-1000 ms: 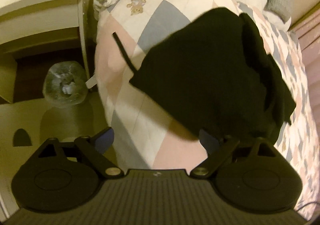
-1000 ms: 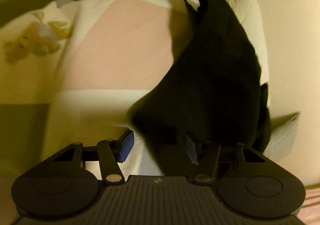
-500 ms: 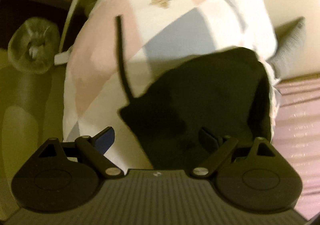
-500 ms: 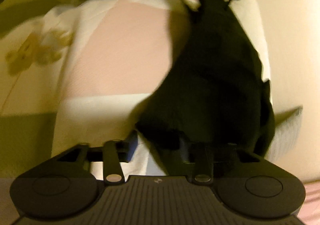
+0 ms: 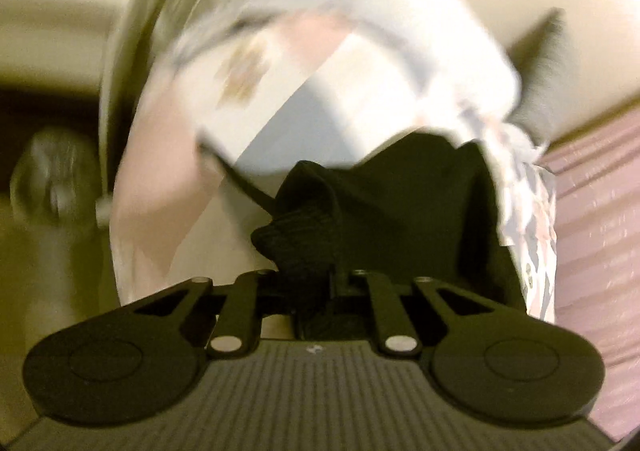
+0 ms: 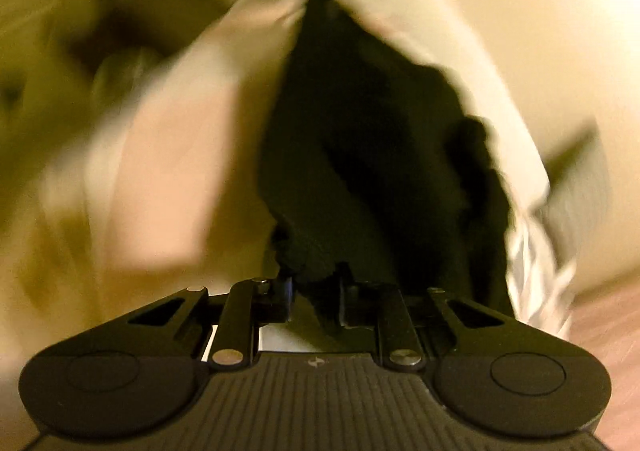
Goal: Fold clothes
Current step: 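Grasp the waistband of the black sweatpants with both grippers, then lift the sweatpants off the quilt and shake them out with both grippers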
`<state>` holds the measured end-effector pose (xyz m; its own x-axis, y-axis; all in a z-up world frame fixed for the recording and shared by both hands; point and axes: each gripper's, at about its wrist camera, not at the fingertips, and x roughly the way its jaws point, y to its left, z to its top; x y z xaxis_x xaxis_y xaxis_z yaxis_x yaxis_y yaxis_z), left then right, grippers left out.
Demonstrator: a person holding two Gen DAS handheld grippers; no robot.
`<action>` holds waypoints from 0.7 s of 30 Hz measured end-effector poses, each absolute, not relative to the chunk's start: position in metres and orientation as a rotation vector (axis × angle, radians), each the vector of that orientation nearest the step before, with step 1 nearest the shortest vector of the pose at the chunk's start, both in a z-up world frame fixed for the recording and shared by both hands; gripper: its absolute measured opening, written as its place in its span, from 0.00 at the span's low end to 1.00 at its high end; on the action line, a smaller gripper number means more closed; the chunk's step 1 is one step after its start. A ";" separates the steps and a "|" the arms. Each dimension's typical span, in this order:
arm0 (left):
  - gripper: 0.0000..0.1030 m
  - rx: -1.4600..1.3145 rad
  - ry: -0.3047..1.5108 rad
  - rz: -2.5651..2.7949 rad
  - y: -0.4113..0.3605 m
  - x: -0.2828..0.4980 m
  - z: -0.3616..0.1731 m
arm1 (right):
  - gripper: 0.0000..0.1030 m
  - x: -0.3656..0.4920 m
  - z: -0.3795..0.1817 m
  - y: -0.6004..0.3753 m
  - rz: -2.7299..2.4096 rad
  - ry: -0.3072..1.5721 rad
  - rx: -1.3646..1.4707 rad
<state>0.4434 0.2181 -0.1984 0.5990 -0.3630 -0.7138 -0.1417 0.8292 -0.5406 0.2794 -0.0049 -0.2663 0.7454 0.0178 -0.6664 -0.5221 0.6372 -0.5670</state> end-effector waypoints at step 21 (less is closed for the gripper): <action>0.07 0.093 0.303 -1.031 -0.190 0.231 0.203 | 0.13 -0.052 0.028 -0.266 0.165 0.086 0.416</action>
<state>0.2307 -0.1903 0.2029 0.4768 -0.8295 -0.2910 0.8551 0.5144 -0.0653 -0.0520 -0.2664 0.0280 0.9829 0.1773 -0.0494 -0.1422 0.9017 0.4083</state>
